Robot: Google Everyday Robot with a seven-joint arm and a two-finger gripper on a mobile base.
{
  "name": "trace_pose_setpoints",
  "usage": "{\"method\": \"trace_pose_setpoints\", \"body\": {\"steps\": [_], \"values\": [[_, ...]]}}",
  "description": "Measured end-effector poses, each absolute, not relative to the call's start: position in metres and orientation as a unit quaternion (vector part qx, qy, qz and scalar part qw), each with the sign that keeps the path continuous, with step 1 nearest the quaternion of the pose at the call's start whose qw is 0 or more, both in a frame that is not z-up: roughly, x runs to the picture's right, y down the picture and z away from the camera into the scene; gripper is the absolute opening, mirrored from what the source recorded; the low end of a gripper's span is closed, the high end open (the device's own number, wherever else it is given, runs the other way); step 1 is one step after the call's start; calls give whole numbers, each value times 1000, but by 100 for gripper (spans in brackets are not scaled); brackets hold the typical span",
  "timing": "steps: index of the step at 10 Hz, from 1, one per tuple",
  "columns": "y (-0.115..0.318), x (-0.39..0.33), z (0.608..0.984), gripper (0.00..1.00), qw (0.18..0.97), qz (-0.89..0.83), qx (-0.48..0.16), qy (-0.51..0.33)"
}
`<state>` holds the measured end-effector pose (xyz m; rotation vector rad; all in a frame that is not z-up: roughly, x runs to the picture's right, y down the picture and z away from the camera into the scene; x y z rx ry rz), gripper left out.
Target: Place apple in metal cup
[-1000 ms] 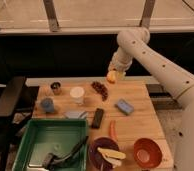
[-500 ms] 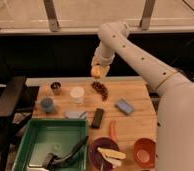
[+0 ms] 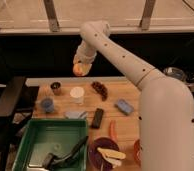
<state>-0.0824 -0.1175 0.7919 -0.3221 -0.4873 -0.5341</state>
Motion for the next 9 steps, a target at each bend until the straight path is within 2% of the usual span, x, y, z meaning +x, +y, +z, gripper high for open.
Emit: {"method": "trace_pose_setpoints", "body": {"steps": [5,9], "values": [[-116,-82,793,0,923,-260,-157,-238],[-113,-108,796,0,912,-294,-123,-257]]}}
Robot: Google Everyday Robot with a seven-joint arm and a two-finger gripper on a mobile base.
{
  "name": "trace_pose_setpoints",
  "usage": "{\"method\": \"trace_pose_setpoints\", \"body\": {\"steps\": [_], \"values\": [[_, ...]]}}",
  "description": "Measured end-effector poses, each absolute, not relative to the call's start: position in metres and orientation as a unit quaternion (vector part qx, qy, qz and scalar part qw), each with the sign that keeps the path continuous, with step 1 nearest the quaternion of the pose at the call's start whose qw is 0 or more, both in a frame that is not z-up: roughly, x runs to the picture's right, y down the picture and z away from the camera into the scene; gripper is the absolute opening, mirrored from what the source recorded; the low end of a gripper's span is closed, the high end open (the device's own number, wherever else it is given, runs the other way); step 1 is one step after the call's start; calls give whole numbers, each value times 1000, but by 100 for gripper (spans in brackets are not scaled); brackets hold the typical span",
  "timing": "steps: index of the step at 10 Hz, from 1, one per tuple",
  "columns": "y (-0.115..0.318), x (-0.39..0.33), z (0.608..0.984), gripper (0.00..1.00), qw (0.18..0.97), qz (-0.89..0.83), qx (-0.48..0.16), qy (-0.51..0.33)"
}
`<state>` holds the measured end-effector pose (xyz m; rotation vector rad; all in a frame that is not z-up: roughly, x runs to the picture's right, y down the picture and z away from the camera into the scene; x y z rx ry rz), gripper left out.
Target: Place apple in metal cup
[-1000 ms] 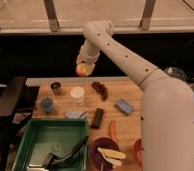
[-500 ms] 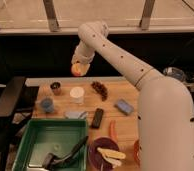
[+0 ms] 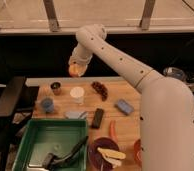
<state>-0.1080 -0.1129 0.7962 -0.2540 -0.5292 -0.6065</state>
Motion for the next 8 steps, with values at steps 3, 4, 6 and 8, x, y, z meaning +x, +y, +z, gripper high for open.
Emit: {"method": "trace_pose_setpoints", "body": {"steps": [3,4,6,8], "values": [[-116,-150,805,0,898,-319,-107,-284],[-117,-167,814,0,893,-319,-106,-299],[-114,-184,832,0,887,-310,-111,-325],[-105,-199,852,7,881,-306,-123,-339]]}}
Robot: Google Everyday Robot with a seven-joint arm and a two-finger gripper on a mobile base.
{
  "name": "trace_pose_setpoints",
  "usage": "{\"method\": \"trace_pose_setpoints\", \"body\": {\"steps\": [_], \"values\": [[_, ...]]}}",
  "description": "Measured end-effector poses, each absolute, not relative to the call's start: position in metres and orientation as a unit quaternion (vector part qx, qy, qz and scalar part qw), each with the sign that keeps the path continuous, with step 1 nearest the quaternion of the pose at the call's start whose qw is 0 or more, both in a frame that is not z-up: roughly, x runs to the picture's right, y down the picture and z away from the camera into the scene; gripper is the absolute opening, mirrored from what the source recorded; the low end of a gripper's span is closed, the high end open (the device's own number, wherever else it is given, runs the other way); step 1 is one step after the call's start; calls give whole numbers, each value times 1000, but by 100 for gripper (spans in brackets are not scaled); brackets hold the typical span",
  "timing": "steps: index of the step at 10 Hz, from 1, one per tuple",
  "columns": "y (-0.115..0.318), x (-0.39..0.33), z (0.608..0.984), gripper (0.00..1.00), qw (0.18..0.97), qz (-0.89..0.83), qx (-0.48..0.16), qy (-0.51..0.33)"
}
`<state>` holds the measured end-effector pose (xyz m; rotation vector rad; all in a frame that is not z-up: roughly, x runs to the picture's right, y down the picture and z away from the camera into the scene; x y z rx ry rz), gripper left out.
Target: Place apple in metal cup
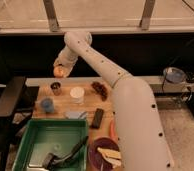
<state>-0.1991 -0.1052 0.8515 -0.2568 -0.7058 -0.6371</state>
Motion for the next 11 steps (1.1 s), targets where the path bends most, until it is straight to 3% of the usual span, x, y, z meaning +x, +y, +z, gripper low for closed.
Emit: {"method": "trace_pose_setpoints", "body": {"steps": [4,6,11], "values": [[-96,-216,875,47,875,-303,-134,-353],[-93,-228,885,61,872,-304,-133,-360],[-80,-247,904,62,863,-302,-146,-378]]}}
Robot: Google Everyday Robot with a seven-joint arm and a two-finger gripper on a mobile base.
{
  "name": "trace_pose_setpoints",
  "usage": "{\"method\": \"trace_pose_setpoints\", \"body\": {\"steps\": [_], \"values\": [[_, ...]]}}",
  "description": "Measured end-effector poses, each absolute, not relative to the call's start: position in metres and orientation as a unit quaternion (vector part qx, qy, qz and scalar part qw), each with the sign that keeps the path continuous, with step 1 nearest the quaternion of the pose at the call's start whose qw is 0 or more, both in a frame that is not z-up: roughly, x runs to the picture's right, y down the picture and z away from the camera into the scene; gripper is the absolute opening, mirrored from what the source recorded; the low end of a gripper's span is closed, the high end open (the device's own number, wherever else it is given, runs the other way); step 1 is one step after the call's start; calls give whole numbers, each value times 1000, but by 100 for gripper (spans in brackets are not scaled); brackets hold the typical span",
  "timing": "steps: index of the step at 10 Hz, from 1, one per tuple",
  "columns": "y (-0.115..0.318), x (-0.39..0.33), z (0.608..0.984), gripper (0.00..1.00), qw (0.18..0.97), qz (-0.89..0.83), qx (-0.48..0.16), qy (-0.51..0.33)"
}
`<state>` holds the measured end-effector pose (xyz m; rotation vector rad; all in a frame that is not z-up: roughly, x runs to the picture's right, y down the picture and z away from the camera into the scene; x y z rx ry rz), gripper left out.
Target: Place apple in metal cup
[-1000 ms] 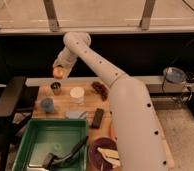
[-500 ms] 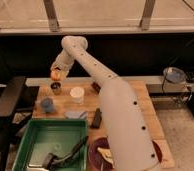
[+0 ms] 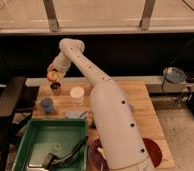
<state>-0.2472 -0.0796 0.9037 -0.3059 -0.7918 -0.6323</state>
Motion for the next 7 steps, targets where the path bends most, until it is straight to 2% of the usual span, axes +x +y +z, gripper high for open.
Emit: {"method": "trace_pose_setpoints", "body": {"steps": [4,7], "values": [[-77,-239,903,62,866,-296,-151,-375],[-94,-211,891,62,879,-285,-135,-356]]}}
